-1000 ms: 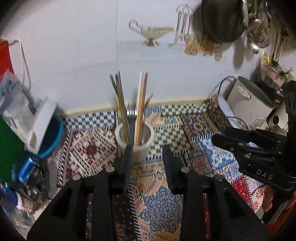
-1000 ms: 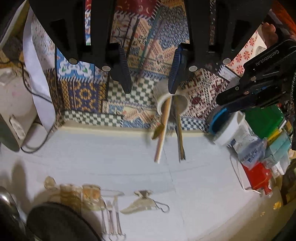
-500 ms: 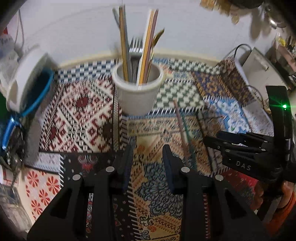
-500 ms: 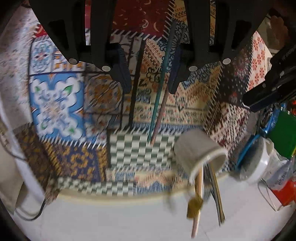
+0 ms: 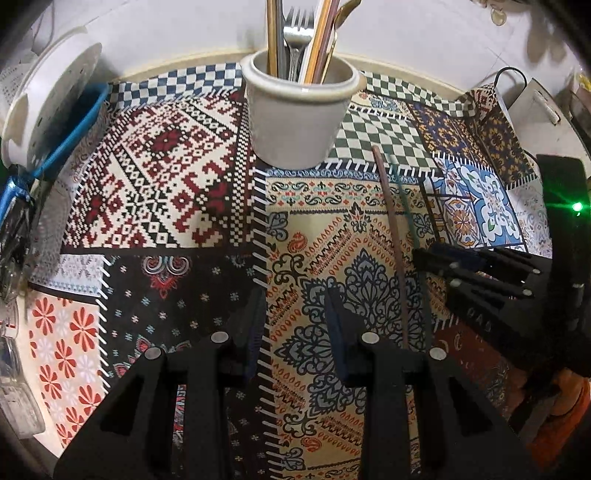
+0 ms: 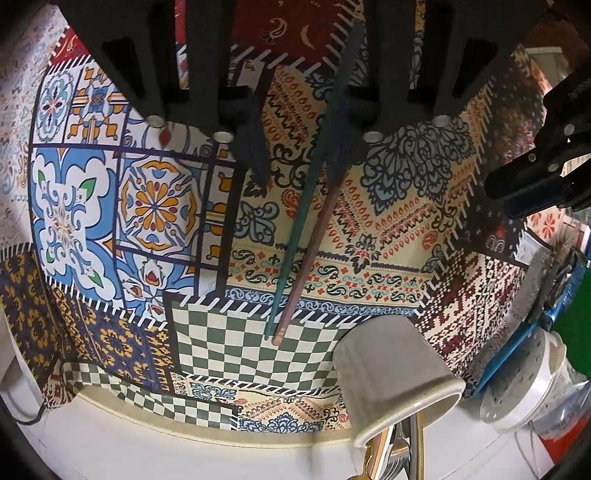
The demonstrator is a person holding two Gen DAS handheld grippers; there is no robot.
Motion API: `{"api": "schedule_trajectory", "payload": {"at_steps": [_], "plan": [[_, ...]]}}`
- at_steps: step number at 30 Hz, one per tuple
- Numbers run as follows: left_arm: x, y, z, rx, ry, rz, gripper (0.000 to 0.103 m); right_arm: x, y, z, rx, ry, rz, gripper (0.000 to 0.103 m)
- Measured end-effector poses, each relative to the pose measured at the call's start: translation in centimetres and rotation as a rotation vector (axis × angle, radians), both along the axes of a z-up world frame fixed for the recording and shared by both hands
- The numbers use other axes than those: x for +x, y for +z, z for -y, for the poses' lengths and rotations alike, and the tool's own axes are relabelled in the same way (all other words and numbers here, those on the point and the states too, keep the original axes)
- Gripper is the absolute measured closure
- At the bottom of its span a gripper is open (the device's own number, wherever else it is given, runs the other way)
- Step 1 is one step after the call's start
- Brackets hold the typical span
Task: Organize utensils
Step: 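Grasp a teal chopstick with the right tool while the left tool grasps a brown chopstick, then lift both chopsticks and carry them over the white cup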
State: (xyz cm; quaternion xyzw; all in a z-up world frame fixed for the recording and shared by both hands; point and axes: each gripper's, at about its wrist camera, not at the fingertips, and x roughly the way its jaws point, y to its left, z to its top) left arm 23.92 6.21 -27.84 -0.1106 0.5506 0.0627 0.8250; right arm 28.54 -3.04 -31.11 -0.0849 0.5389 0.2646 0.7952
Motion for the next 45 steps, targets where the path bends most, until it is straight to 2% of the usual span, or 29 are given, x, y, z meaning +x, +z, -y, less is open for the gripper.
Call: {"api": "schedule_trajectory", "payload": {"at_steps": [2,4,12,16,20,24,27,31,35,43,45], "plan": [[0.3,-0.4,0.2,-0.017,-0.002,-0.006,0.071,0.4,-0.2,0.6,0.014,-0.021,-0.005,0.096],[0.8,-0.8,0.6,-0.032,-0.01,-0.016,0.071,0.9,-0.3,1.6,0.058,-0.041,-0.037,0.097],[4.1,-2.4,3.6,-0.078,-0.096,-0.041,0.071,1.1,-0.4,5.8,0.048,-0.103,-0.042,0.098],[6.4,-3.2,5.2,-0.066,-0.135,-0.051,0.071,1.5,-0.2,9.1,0.057,-0.15,-0.053,0.098],[8.7,-3.2,6.4,-0.029,-0.168,-0.027,0.072,1.4,-0.2,10.1,0.056,-0.187,-0.057,0.098],[10.7,-3.3,7.4,-0.022,-0.2,-0.012,0.079,1.6,-0.3,11.1,0.061,-0.213,-0.068,0.098],[11.9,-3.4,8.2,-0.049,-0.228,-0.011,0.085,1.8,-0.3,11.4,0.067,-0.221,-0.079,0.097],[13.0,-3.6,10.1,-0.145,-0.294,-0.036,0.09,2.0,-0.3,11.8,0.078,-0.213,-0.092,0.097],[13.8,-3.6,12.0,-0.103,-0.357,-0.05,0.09,2.5,-0.4,12.0,0.092,-0.21,-0.106,0.097],[16.3,-3.9,13.0,-0.083,-0.382,-0.077,0.09,3.5,-0.6,11.1,0.087,-0.178,-0.112,0.097],[16.6,-3.9,13.3,-0.063,-0.382,-0.06,0.09,3.7,-0.6,10.9,0.086,-0.173,-0.114,0.097]]}}
